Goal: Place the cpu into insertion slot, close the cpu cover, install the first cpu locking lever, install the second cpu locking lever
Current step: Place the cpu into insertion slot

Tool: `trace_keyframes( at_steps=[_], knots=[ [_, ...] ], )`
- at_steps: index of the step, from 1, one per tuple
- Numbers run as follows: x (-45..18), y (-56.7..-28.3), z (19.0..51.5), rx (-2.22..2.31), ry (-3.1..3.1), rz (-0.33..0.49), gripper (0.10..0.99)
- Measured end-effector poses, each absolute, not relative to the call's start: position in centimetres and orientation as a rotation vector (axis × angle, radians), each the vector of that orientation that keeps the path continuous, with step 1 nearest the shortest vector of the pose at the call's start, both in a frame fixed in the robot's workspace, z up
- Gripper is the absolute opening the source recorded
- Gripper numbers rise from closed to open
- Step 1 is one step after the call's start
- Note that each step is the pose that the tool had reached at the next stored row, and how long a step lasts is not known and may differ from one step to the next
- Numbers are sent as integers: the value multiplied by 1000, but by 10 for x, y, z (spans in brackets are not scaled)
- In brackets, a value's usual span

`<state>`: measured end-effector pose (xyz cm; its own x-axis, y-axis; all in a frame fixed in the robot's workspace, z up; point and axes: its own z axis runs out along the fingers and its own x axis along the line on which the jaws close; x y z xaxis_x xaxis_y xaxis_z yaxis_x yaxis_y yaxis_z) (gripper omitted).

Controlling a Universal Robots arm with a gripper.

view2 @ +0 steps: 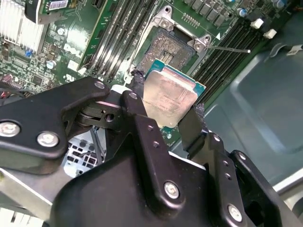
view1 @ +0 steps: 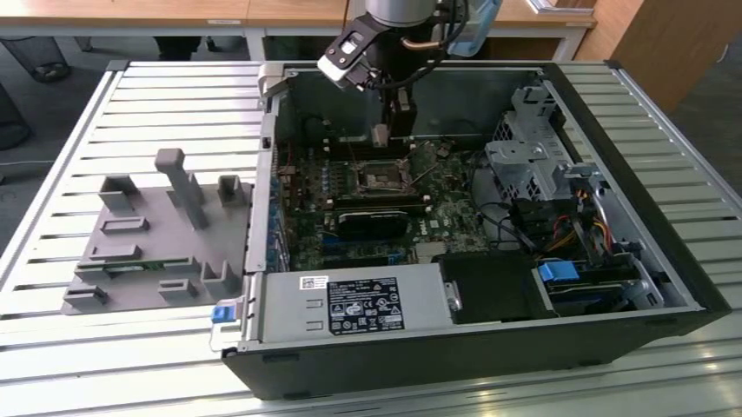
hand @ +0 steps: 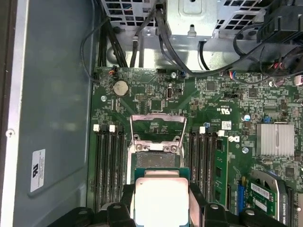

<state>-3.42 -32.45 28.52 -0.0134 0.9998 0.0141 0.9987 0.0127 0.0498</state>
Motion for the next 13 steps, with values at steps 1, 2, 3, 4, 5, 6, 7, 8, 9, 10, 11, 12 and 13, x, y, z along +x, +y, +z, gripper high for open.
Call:
trace_keyframes(
  at_steps=[1, 2, 3, 4, 5, 6, 7, 8, 9, 10, 11, 12, 13],
  knots=[
    [-34, -324, 284, 2182, 2225, 71, 537],
    [-34, -324, 283, 2173, 2233, 71, 537],
    [-34, -324, 282, 2168, 2239, 71, 537],
    [-34, -325, 281, 2167, 2239, 71, 537],
    [-34, -324, 280, 2167, 2239, 71, 537],
    [-34, -324, 280, 2169, 2237, 71, 537],
    [-34, -324, 279, 2173, 2233, 71, 537],
    [-34, -323, 278, 2179, 2228, 71, 537],
    [-34, -323, 277, 2185, 2222, 71, 537],
    [-34, -322, 275, 2188, 2218, 71, 537],
    [-34, -322, 274, 2190, 2216, 71, 537],
    [-34, -322, 273, 2193, 2214, 71, 537],
    [-34, -322, 271, 2195, 2211, 70, 537]
  ],
)
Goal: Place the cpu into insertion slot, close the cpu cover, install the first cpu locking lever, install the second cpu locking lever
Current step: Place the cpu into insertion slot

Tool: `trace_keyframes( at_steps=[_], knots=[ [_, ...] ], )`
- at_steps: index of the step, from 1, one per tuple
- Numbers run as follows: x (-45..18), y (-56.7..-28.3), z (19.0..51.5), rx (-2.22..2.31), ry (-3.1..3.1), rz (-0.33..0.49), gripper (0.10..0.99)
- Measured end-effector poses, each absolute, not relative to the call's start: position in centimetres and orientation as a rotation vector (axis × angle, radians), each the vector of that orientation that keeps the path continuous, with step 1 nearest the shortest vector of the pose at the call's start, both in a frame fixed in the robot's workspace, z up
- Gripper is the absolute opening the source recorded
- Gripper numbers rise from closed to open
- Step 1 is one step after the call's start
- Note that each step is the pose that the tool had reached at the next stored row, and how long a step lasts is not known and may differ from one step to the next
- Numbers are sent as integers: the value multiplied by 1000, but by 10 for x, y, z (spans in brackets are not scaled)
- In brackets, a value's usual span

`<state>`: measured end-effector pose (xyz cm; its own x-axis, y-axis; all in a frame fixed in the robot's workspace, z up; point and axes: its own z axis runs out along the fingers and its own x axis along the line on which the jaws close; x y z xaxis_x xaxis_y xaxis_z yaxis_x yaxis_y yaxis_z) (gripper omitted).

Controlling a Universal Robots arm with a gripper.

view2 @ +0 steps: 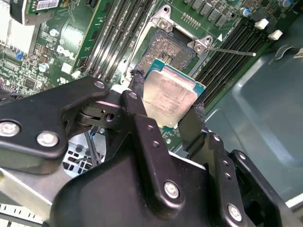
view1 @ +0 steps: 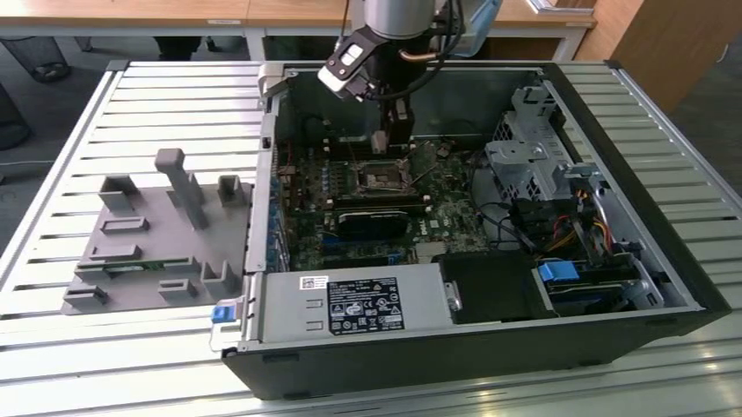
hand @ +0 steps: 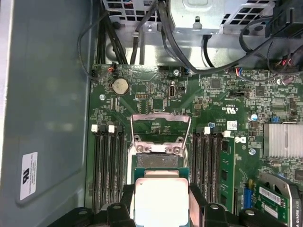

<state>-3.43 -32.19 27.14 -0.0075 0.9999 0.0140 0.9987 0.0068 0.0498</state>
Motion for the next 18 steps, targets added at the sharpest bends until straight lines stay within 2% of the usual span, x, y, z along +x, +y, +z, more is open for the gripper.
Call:
trace_keyframes(
  at_steps=[18],
  knots=[
    [-36, -320, 243, 2184, 2221, 69, 537]
  ],
)
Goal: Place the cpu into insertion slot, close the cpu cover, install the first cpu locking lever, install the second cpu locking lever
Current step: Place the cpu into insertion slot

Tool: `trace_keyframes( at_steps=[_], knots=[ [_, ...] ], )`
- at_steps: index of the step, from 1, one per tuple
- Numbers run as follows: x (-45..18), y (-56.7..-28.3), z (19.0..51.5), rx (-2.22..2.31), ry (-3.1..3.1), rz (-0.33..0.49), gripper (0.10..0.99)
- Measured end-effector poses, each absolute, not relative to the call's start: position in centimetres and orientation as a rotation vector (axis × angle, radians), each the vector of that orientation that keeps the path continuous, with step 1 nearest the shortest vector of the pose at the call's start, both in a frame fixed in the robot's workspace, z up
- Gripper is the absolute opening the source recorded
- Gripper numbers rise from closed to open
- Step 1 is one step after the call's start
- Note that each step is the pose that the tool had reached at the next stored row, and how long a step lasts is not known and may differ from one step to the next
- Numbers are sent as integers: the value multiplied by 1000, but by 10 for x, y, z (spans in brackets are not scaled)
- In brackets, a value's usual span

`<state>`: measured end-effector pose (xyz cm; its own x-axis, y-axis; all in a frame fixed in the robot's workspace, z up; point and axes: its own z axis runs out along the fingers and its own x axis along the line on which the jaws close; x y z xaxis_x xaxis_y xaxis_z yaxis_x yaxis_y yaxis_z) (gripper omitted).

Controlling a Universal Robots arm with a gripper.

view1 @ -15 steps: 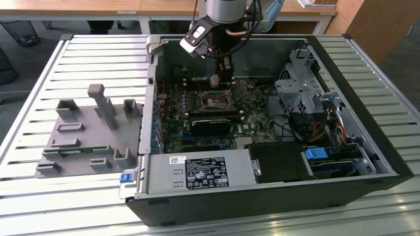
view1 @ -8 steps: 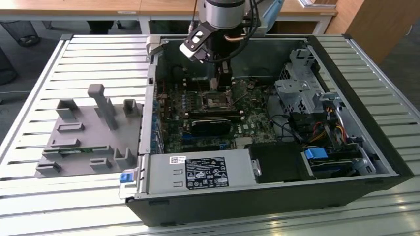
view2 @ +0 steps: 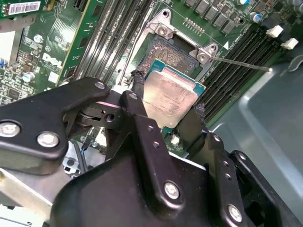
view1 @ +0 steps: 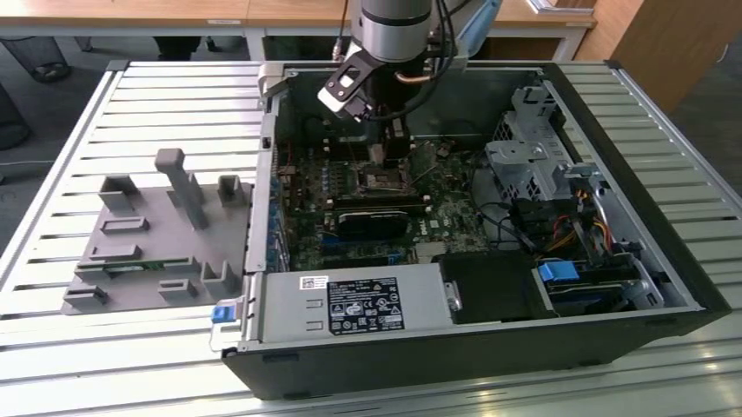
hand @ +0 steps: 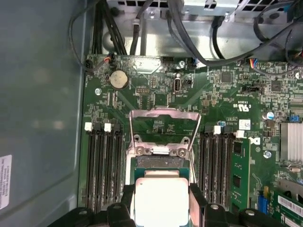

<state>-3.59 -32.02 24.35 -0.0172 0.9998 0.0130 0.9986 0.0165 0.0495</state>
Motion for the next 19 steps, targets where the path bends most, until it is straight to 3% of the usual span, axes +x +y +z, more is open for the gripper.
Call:
trace_keyframes(
  at_steps=[19],
  knots=[
    [-36, -320, 222, 2183, 2220, 67, 537]
  ],
)
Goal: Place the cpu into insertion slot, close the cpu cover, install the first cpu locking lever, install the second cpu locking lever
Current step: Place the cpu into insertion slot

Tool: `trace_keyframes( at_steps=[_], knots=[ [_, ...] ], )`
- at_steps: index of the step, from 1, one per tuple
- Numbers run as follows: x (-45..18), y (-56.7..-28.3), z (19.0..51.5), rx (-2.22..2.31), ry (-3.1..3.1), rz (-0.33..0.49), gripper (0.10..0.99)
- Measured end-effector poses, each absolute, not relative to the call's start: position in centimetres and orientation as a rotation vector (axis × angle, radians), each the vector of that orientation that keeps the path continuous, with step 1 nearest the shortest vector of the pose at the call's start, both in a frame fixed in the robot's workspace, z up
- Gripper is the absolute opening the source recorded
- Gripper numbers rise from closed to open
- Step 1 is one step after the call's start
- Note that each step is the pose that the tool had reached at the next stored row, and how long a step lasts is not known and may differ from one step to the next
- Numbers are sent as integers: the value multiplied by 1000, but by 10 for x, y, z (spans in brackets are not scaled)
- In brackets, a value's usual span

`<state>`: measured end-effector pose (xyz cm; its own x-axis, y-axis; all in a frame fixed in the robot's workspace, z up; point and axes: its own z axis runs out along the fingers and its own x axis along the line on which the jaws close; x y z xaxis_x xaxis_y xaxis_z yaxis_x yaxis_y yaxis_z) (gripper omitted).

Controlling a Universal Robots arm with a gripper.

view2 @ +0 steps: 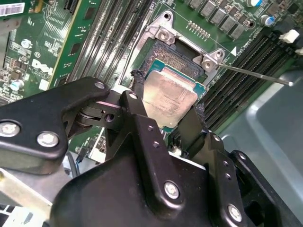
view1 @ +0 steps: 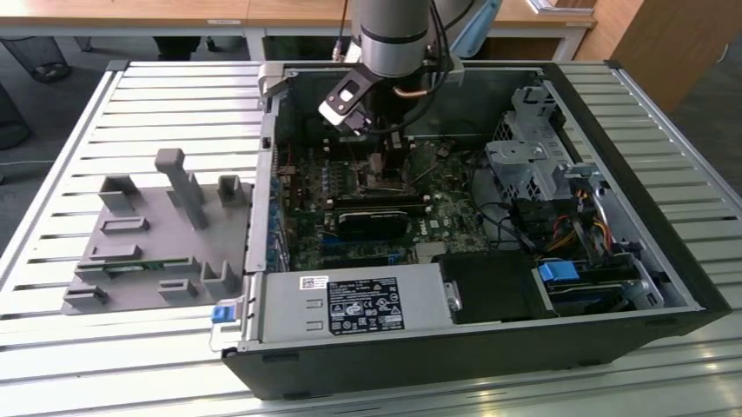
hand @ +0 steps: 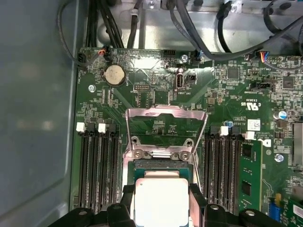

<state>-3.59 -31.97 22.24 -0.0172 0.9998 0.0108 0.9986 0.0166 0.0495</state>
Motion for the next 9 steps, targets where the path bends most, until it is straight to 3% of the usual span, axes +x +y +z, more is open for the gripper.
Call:
trace_keyframes(
  at_steps=[9],
  knots=[
    [-38, -319, 213, 2193, 2210, 67, 537]
  ],
)
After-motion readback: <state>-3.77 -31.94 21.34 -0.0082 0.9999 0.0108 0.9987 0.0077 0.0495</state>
